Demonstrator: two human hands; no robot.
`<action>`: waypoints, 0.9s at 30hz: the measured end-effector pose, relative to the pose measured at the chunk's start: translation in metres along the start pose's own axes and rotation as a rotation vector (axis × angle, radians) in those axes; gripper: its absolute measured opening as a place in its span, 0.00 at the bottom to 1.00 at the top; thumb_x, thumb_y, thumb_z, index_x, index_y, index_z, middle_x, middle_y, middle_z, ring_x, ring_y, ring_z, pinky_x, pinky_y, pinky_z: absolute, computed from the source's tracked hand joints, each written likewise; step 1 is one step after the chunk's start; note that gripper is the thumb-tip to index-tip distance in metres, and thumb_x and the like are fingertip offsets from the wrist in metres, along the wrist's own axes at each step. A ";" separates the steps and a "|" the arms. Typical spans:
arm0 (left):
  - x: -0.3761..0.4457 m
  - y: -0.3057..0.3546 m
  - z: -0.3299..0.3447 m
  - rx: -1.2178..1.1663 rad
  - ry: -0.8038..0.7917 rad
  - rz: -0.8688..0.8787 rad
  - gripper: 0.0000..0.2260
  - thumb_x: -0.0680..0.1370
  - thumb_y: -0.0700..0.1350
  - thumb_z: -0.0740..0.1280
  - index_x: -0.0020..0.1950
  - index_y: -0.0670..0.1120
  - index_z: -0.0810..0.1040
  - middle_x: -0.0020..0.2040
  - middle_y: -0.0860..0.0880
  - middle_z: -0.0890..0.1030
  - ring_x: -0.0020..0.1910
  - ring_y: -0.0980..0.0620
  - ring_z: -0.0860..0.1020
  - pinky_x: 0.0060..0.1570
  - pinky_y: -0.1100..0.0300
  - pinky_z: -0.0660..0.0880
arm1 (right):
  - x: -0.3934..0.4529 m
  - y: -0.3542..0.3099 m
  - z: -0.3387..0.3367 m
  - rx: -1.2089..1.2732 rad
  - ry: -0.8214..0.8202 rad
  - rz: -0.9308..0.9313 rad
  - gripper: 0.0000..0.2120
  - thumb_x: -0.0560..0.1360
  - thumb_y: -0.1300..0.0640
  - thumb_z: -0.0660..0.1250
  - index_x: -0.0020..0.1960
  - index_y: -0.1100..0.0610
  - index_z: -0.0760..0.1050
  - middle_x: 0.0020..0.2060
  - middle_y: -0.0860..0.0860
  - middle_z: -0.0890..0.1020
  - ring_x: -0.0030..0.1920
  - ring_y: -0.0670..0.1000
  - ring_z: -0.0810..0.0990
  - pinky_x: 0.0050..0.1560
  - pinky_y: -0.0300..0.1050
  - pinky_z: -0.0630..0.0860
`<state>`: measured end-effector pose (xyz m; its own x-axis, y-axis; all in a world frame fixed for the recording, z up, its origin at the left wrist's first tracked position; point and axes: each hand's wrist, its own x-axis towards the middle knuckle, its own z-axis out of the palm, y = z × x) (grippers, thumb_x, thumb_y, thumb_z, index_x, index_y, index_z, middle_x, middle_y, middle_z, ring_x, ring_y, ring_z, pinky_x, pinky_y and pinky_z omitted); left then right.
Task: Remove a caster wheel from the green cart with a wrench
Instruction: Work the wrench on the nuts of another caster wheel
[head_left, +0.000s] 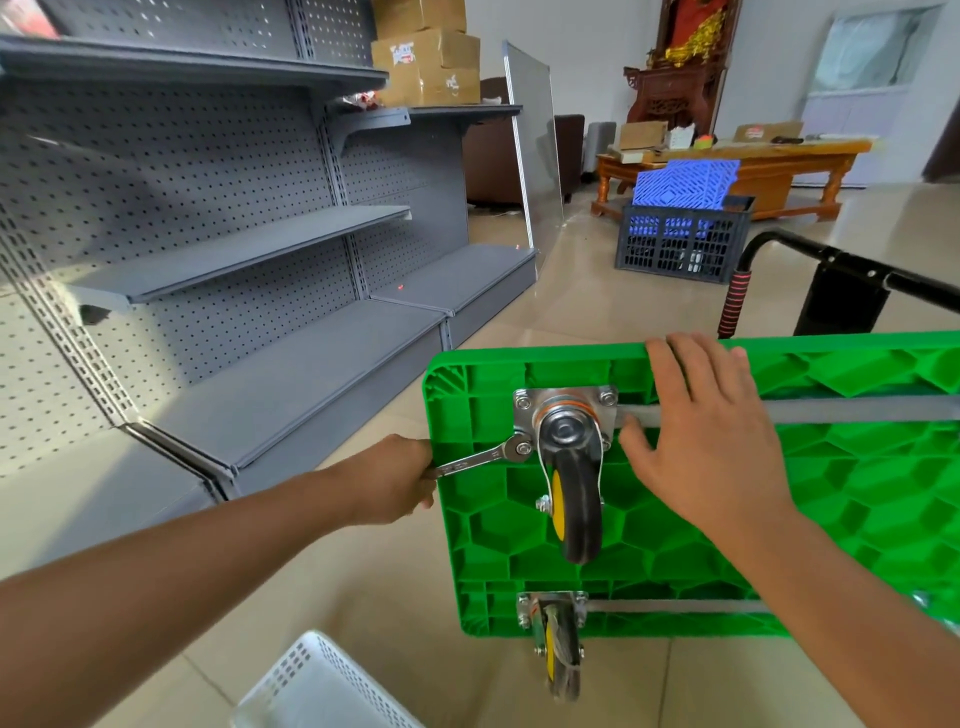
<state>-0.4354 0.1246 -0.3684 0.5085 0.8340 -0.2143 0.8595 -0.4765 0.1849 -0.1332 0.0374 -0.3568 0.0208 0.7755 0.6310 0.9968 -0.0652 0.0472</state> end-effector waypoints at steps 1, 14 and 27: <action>-0.002 0.002 -0.001 -0.033 -0.017 0.006 0.07 0.84 0.43 0.60 0.48 0.50 0.74 0.47 0.53 0.84 0.36 0.64 0.78 0.36 0.72 0.72 | 0.000 -0.001 -0.001 0.006 -0.001 0.004 0.34 0.76 0.47 0.65 0.77 0.62 0.62 0.72 0.60 0.69 0.75 0.62 0.63 0.78 0.61 0.54; -0.032 0.026 0.063 -0.416 0.470 -0.103 0.19 0.83 0.60 0.58 0.42 0.48 0.74 0.31 0.50 0.76 0.33 0.50 0.75 0.38 0.53 0.72 | 0.001 -0.003 -0.005 0.043 -0.006 0.027 0.35 0.75 0.48 0.65 0.77 0.60 0.62 0.73 0.58 0.68 0.75 0.60 0.62 0.79 0.60 0.54; -0.017 0.034 0.056 -0.615 0.503 -0.132 0.23 0.83 0.59 0.60 0.39 0.43 0.73 0.32 0.49 0.74 0.32 0.53 0.71 0.35 0.57 0.68 | 0.001 -0.003 -0.008 0.054 -0.011 0.026 0.34 0.75 0.48 0.66 0.77 0.60 0.62 0.72 0.58 0.68 0.75 0.60 0.63 0.79 0.60 0.54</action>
<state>-0.4121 0.0790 -0.4121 0.1940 0.9680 0.1594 0.6541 -0.2487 0.7144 -0.1367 0.0337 -0.3501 0.0474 0.7807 0.6231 0.9986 -0.0519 -0.0108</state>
